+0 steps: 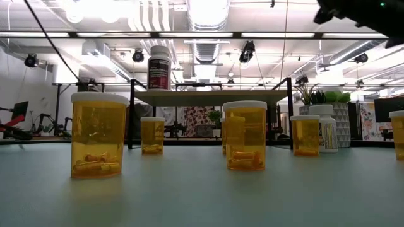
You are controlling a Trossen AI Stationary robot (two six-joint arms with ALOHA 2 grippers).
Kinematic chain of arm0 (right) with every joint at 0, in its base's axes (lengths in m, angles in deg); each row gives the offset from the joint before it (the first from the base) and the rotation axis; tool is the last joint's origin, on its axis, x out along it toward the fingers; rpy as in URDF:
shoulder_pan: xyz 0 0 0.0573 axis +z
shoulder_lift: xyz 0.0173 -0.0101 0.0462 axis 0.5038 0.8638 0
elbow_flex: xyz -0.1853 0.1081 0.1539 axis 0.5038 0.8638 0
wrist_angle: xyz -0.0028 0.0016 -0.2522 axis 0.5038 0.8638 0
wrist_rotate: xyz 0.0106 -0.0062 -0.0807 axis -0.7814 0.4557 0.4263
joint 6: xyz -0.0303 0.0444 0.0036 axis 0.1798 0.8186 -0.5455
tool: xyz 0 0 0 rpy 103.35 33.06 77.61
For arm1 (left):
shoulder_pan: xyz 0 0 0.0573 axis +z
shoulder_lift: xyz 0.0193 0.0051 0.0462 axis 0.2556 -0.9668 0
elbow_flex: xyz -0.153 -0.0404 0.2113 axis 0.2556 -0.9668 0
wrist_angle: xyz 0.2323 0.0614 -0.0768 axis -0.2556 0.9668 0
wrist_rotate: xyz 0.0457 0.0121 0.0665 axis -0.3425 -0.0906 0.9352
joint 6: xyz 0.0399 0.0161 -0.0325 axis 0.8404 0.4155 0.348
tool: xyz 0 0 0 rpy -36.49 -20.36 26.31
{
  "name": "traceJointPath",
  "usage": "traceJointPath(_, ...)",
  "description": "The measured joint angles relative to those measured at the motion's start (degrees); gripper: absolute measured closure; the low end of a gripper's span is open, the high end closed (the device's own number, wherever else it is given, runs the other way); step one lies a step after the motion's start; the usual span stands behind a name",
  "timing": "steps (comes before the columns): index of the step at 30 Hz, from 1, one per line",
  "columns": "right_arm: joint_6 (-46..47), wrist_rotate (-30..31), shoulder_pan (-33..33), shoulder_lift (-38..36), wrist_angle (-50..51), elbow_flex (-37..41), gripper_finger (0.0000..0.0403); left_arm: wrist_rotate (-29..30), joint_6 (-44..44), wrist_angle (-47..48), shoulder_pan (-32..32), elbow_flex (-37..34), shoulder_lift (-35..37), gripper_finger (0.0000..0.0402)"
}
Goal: Pick and place medicine bottles onto shelf by color
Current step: Put the orange pill bottle on the shelf
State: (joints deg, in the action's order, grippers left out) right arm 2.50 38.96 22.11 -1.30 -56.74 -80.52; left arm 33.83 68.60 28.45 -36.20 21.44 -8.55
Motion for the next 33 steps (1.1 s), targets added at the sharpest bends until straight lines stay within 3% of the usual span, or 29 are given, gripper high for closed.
traceJointPath(6, 1.4, 0.0, 0.0, 6.5, 7.2, -5.5, 0.0394, -0.3, 3.7, -8.0, 0.0, -6.8, 5.1, 0.0400)
traceJointPath(16, 4.5, -0.1, 2.0, 17.7, 10.6, -11.6, 0.0394, -0.6, 3.6, -8.6, 0.0, -11.5, 8.8, 0.0400)
traceJointPath(28, 4.2, 0.5, 7.5, 26.2, 12.6, -18.5, 0.0394, -0.6, 4.7, -8.7, -0.1, -11.3, 8.4, 0.0400)
traceJointPath(33, 5.9, 0.5, 8.7, 28.5, 21.7, -23.1, 0.0394, -0.6, 3.3, -8.7, -0.1, -11.3, 8.3, 0.0400)
